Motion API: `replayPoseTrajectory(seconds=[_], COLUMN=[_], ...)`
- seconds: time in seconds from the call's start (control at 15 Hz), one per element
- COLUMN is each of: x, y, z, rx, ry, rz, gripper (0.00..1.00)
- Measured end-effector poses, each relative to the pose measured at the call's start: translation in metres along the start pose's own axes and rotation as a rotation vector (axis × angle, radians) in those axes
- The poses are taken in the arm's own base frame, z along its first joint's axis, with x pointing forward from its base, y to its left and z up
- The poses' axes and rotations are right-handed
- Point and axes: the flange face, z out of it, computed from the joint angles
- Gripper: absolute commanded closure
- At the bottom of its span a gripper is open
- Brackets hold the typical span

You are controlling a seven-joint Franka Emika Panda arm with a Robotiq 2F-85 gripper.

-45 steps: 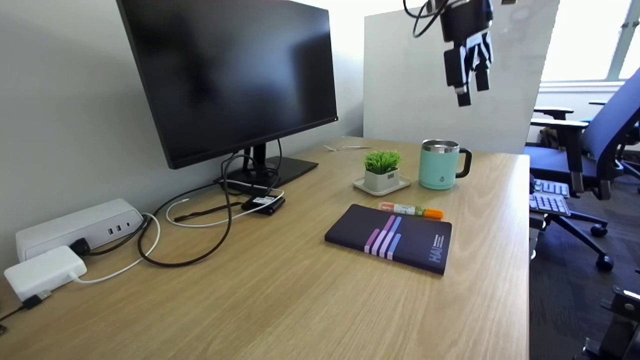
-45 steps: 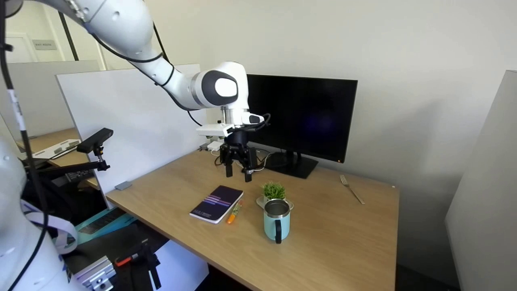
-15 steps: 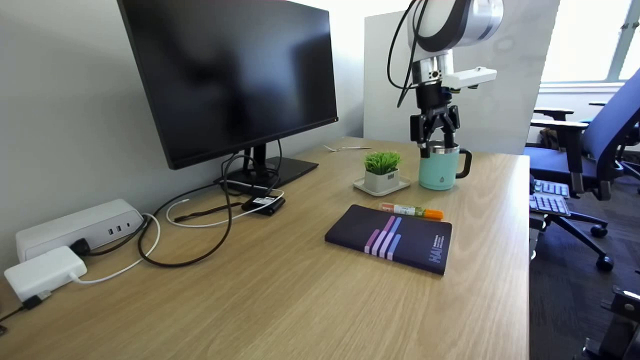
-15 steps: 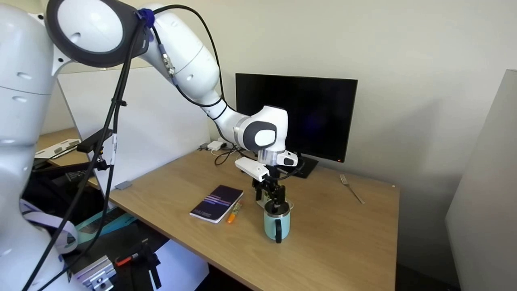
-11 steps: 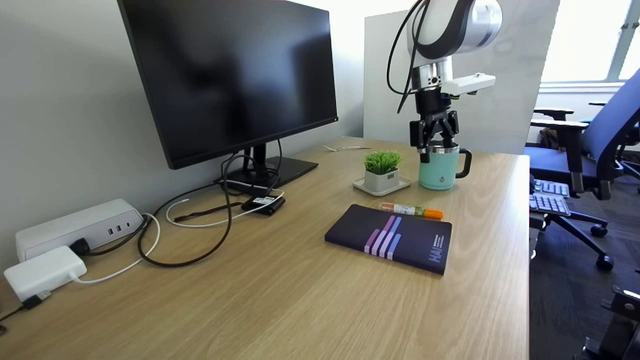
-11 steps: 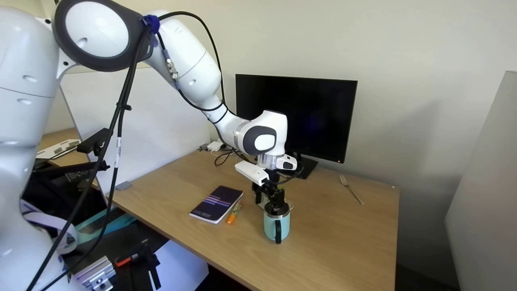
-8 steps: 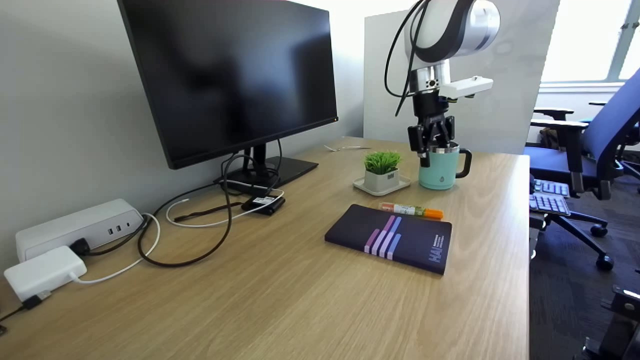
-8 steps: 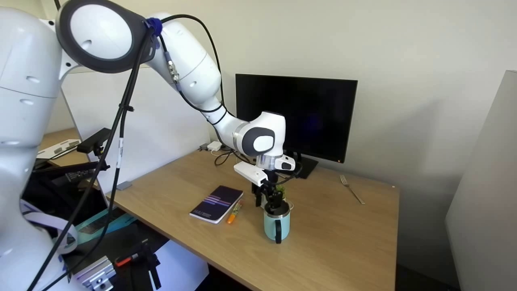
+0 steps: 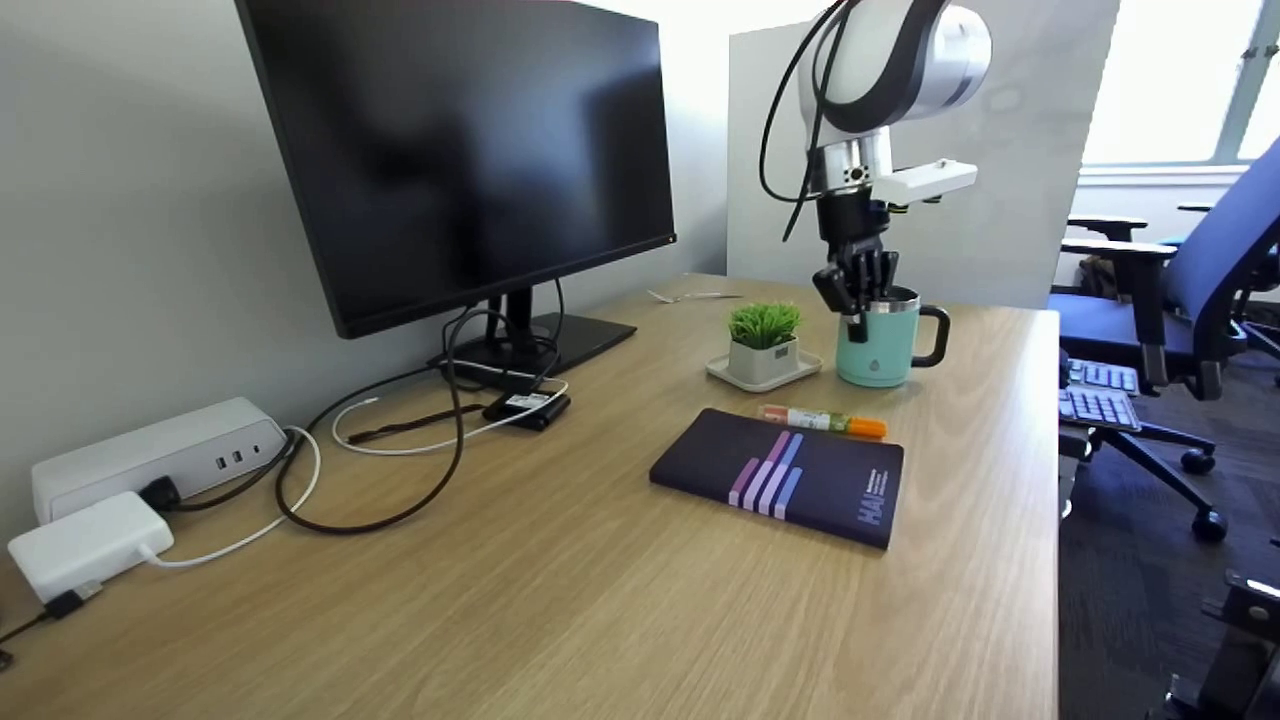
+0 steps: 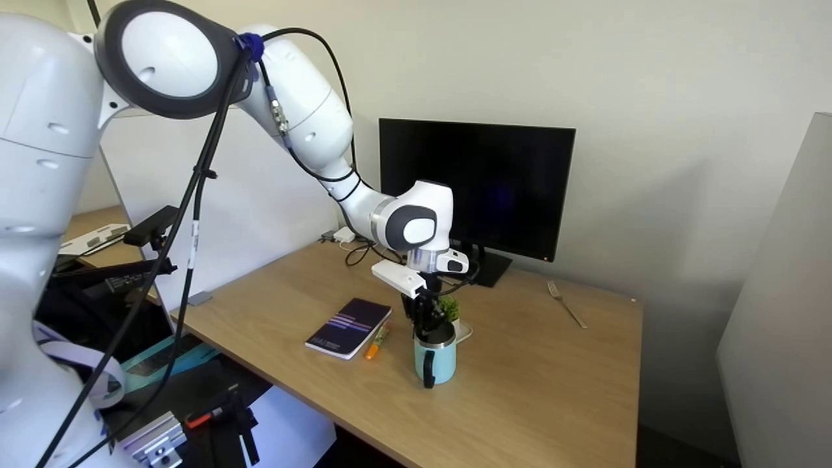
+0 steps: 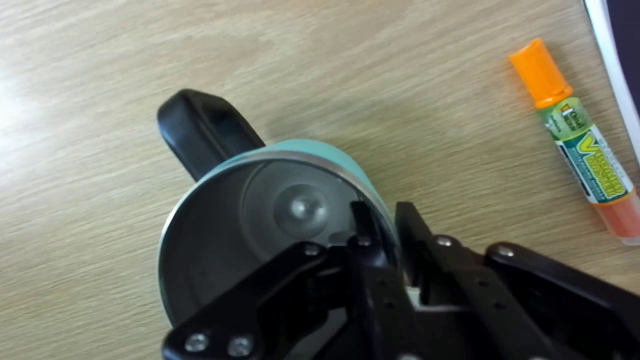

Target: Pick up the mug, put it on the book, then put the marker in the mug

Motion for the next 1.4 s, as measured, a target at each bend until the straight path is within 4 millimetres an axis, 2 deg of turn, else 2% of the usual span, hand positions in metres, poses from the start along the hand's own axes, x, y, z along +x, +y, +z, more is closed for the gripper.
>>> replayPoseTrajectory(seconds=[0.4,0.53,0.67,0.8,1.0,1.27,1.4], x=[-0.002,-0.005,-0.016,-0.036,-0.086,-0.157,-0.179], y=[-0.009,-0.019,-0.039,-0.071,-0.133,-0.213,-0.241], z=[-0.003,-0.019,-0.049,-0.085,-0.129,-0.154,-0.158], rx=[-0.006,-0.013,-0.029,-0.048,-0.083,-0.114,-0.094], ry=[0.003,0.023,0.049,0.066,0.053,0.033,0.033], rz=[-0.018,-0.036,-0.07,-0.126,-0.238,-0.409,-0.499], gripper=[0.98,0.98,0.98,0.98,0.98,0.98,0.98])
